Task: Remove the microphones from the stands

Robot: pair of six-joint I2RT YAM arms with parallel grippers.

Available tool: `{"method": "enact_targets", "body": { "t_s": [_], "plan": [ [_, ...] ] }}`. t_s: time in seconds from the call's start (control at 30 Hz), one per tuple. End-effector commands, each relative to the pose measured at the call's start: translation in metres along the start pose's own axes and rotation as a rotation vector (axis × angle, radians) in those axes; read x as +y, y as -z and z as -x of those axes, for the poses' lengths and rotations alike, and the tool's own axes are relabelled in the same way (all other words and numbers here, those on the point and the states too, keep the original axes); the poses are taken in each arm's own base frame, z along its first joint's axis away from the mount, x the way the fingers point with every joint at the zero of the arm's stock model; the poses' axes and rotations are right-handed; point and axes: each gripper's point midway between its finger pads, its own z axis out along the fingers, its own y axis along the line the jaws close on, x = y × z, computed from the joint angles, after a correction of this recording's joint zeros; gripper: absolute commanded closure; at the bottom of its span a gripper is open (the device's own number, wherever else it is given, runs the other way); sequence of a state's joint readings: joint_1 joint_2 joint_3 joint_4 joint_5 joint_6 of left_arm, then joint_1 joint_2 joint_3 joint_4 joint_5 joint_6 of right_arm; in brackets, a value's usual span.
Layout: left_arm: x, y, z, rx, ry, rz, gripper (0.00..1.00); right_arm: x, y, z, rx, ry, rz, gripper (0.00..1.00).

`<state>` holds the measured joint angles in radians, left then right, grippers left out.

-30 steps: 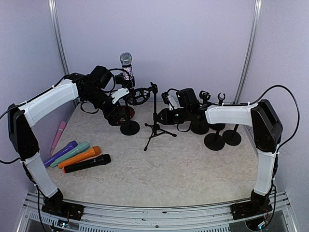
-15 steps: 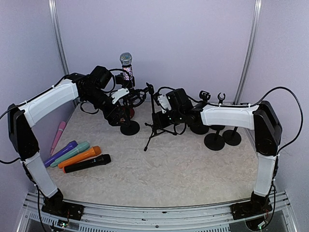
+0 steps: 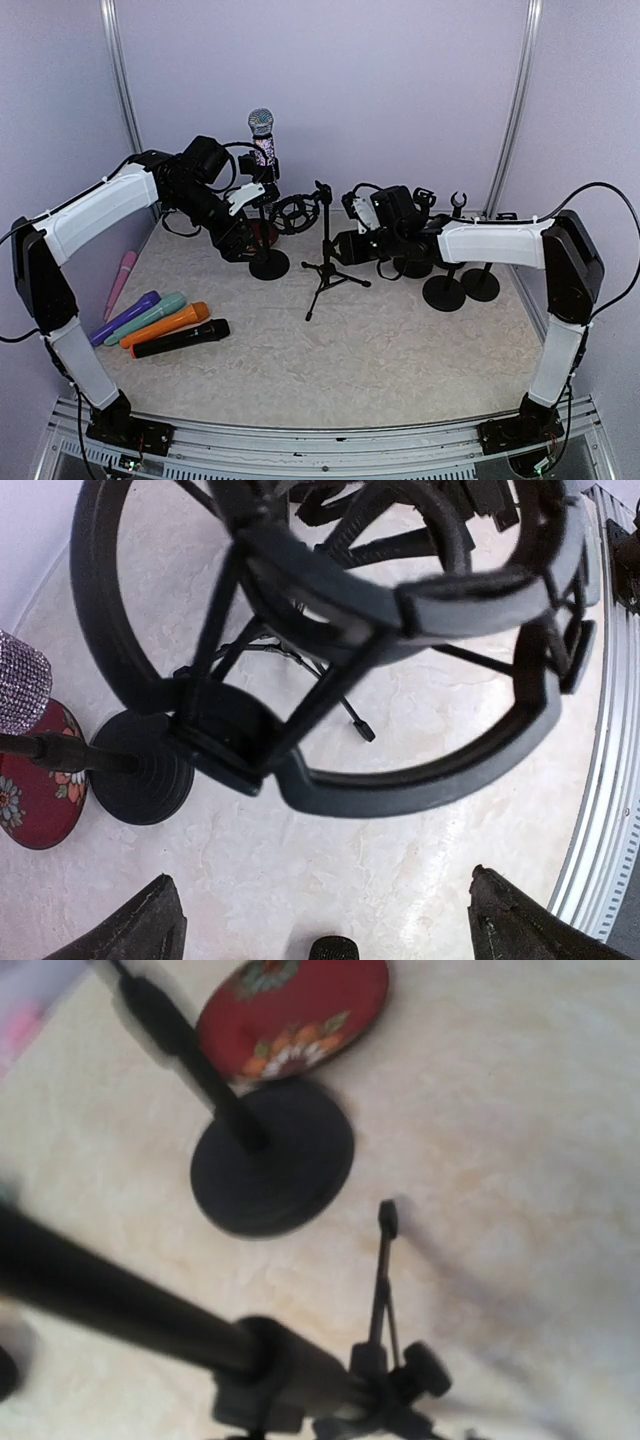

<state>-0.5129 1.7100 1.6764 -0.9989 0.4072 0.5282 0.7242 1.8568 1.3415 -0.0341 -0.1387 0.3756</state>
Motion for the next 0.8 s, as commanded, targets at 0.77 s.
{"method": "enact_targets", "body": {
  "t_s": [0.77],
  "plan": [
    [-0.018,0.018,-0.015,0.024,-0.041,-0.001,0.04,0.009,-0.006,0.015,-0.015,-0.545,0.453,0.54]
  ]
}}
